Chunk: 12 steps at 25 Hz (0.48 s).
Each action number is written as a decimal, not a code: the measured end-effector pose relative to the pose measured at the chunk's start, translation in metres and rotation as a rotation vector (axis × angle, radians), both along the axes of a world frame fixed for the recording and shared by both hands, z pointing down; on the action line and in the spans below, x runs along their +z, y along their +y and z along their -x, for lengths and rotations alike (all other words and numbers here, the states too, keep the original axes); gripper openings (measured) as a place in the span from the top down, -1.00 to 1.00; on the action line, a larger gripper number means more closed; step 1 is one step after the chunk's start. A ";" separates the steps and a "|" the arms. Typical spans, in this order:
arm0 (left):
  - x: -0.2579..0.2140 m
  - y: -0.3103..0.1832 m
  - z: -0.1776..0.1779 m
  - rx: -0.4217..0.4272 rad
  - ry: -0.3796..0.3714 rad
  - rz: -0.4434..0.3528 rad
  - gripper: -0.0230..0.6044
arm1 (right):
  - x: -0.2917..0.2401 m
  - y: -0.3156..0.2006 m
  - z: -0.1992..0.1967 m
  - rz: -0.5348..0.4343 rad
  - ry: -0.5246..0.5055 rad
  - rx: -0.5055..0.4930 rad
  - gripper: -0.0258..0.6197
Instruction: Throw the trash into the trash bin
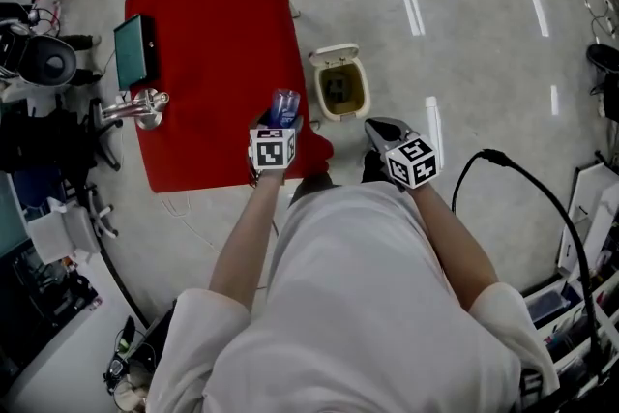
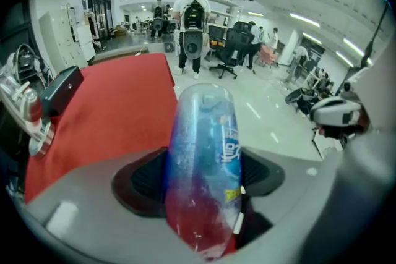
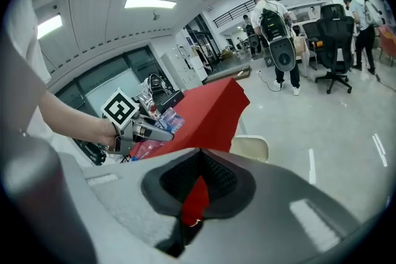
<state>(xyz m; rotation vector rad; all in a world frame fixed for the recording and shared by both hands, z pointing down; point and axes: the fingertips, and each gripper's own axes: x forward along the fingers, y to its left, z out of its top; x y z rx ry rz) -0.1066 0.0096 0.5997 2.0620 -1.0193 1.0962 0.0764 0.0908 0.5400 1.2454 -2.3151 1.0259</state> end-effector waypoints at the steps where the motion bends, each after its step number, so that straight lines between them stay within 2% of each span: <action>1: 0.002 0.006 -0.007 -0.012 0.007 0.013 -0.20 | 0.000 0.000 -0.005 0.000 -0.001 -0.004 0.92; 8: 0.016 0.030 -0.049 -0.093 0.065 0.071 -0.20 | 0.009 0.005 -0.035 0.011 -0.008 -0.046 0.92; 12: 0.020 0.030 -0.068 -0.133 0.081 0.073 -0.20 | 0.014 0.003 -0.050 0.021 -0.007 -0.084 0.92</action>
